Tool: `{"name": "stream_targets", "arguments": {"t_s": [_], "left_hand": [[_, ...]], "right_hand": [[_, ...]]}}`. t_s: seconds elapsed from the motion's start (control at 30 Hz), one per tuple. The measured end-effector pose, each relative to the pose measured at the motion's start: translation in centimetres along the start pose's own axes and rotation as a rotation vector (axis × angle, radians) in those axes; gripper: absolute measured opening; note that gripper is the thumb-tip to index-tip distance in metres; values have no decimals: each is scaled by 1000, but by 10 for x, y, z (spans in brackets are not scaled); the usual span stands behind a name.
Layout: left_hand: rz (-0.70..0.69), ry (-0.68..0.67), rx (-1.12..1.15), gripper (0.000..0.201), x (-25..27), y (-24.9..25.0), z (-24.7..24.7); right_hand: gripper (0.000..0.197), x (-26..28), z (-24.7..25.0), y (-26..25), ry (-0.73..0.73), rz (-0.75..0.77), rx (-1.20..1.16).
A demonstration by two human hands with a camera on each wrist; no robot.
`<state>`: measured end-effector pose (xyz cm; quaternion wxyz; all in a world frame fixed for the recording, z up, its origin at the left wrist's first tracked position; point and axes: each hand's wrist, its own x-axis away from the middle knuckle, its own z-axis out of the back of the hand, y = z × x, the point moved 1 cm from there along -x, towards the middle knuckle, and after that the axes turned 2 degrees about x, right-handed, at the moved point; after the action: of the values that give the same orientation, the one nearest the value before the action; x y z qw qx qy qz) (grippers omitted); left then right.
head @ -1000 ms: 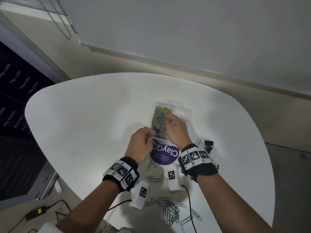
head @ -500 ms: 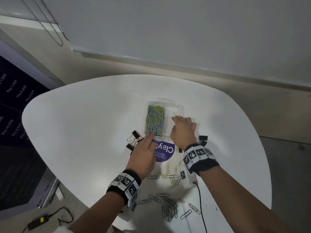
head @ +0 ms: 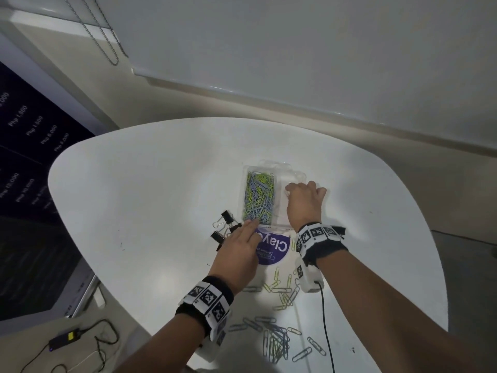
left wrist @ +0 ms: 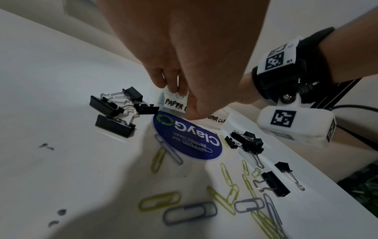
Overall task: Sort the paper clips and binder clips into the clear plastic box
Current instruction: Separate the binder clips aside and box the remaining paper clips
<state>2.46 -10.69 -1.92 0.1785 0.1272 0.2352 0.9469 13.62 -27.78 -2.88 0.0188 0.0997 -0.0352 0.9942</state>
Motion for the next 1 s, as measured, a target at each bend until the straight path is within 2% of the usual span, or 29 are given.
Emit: {"name": "stream_targets", "arguments": {"t_s": [0.17,0.3,0.4,0.5,0.6,0.67,0.77,0.9,1.0], "left_hand": [[4,-22,-25,40,-2,0,2],[7,-33,-38,41,-4,-2,5],[5,-37,-38,41,-3,-1,6],[-4,-36,-26,39,-1,0,6],[-15,-58,-20,33,0,-2,6],[-16,-66,-25,34,-1,-3,7],[-7,-78,-25,37,-1,-4,7],[-18,-88,-23,37,0,-4,6],[-40,-72,-6,37,3,-4,6]], "right_hand": [[51,3,1,-3,-29,-8,-72],[41,15,12,-5,146,-63,-349],[36,25,19,-20,195,33,-543],[34,27,15,-35,142,113,-524],[31,29,6,-34,60,83,-516],[28,36,3,-27,56,76,-551],[22,52,2,-15,66,151,-486],[28,81,-6,-2,-57,276,-323],[31,94,-14,5,-99,293,-396]]}}
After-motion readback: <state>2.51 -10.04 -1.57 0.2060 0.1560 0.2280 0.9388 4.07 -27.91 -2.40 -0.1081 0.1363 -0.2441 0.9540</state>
